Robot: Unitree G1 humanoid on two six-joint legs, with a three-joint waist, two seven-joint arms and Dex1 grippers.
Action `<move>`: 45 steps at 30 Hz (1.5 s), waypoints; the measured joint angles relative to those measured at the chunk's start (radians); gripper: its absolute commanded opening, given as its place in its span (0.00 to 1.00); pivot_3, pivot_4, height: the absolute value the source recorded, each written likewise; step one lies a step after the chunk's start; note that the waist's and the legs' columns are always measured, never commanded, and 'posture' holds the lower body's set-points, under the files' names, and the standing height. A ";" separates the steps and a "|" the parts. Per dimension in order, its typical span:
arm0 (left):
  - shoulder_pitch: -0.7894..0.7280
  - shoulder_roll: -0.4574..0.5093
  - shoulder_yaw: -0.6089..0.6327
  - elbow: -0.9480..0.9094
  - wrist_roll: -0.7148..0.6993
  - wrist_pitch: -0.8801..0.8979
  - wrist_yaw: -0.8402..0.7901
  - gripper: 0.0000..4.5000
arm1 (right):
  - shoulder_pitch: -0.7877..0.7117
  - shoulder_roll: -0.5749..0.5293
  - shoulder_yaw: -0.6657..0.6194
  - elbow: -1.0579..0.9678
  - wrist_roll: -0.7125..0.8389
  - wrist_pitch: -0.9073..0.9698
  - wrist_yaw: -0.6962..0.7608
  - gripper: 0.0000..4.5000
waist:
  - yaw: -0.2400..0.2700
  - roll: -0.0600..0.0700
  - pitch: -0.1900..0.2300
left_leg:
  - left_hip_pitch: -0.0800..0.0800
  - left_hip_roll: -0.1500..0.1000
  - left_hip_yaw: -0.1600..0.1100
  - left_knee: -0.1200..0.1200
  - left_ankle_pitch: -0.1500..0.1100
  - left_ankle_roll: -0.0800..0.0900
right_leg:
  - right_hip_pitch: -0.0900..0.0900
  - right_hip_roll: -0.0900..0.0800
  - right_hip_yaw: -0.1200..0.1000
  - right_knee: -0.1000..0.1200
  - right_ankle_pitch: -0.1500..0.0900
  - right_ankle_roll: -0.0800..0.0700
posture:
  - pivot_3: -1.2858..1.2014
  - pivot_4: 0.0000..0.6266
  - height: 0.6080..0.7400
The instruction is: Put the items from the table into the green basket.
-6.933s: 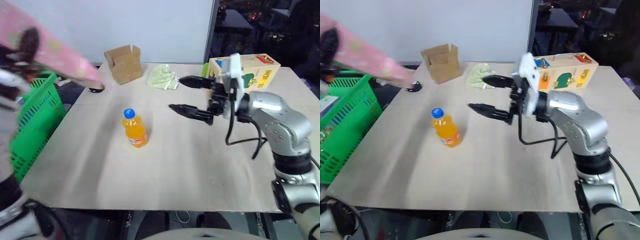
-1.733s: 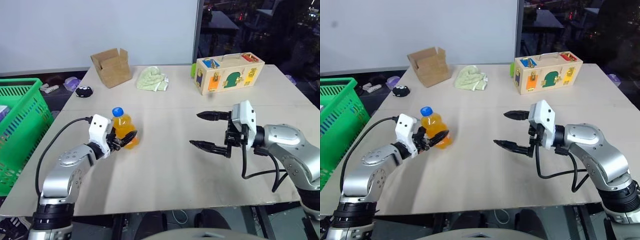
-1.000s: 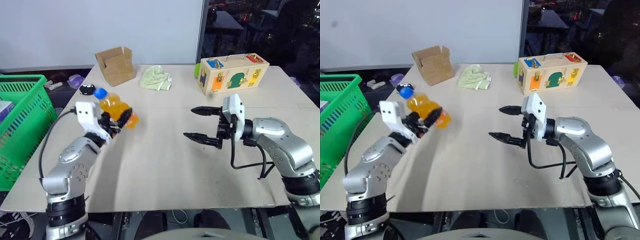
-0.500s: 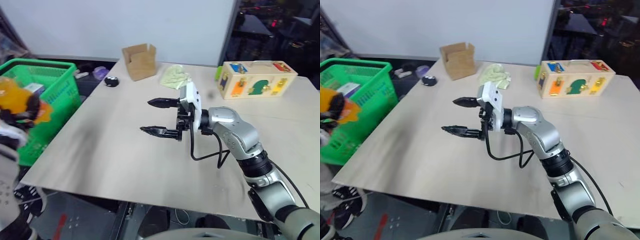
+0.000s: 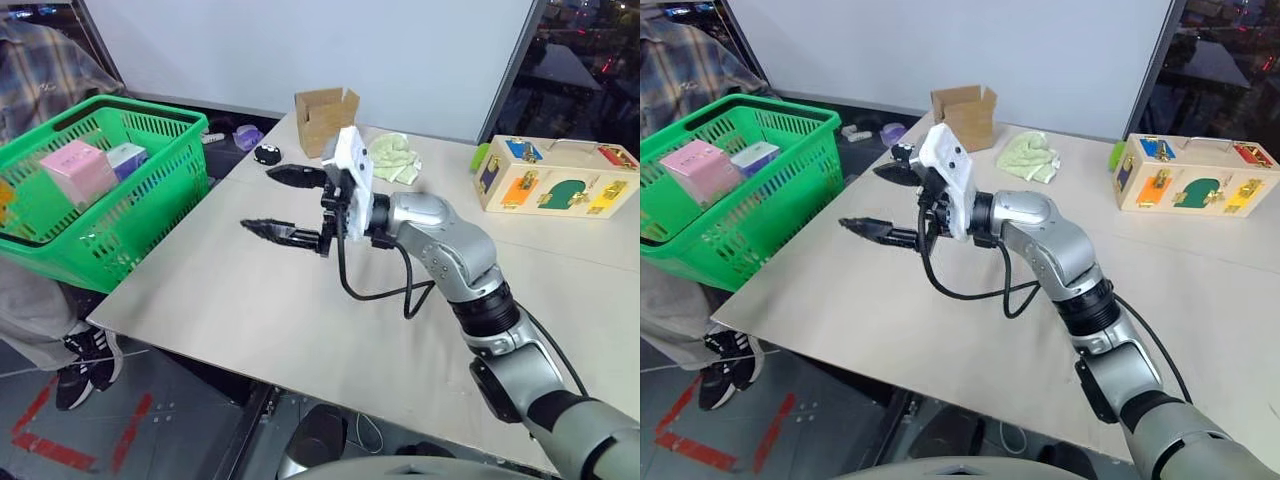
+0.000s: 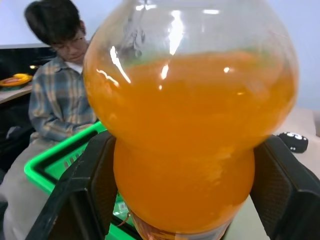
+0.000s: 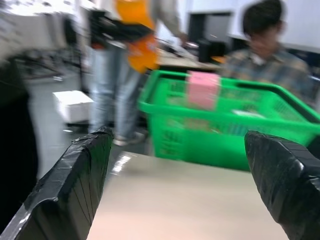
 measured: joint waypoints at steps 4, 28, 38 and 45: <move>-0.170 0.171 -0.130 0.418 0.080 -0.196 -0.148 0.66 | -0.008 0.023 -0.038 -0.023 -0.011 0.057 -0.103 1.00 | -0.005 -0.002 -0.001 | -0.015 0.001 -0.005 0.002 0.001 -0.005 | -0.011 0.004 -0.008 0.000 0.000 0.000 | 0.66 0.00 1.00; -0.790 0.211 -0.609 1.346 0.462 -0.754 -0.025 1.00 | -0.024 0.039 -0.083 -0.160 0.015 0.087 -0.181 1.00 | -0.182 -0.012 -0.006 | -0.020 0.003 -0.008 0.012 0.005 -0.001 | -0.013 0.006 -0.010 0.012 0.001 0.000 | 0.62 0.00 1.00; -0.661 0.214 -0.482 1.286 0.341 -0.741 -0.195 1.00 | 0.005 -0.055 -0.070 -0.150 0.022 0.046 -0.047 1.00 | -0.189 -0.012 -0.006 | -0.014 0.004 -0.007 0.012 0.005 0.000 | -0.007 0.006 -0.010 0.013 0.000 -0.001 | 0.64 0.00 1.00; -0.222 -0.013 -0.249 0.429 0.004 -0.349 -0.344 1.00 | 0.032 -0.114 -0.064 -0.148 0.016 0.037 -0.005 1.00 | -0.179 -0.007 -0.005 | -0.010 0.006 -0.011 0.012 0.005 0.000 | -0.003 -0.006 -0.004 0.012 0.001 -0.001 | 0.64 0.00 1.00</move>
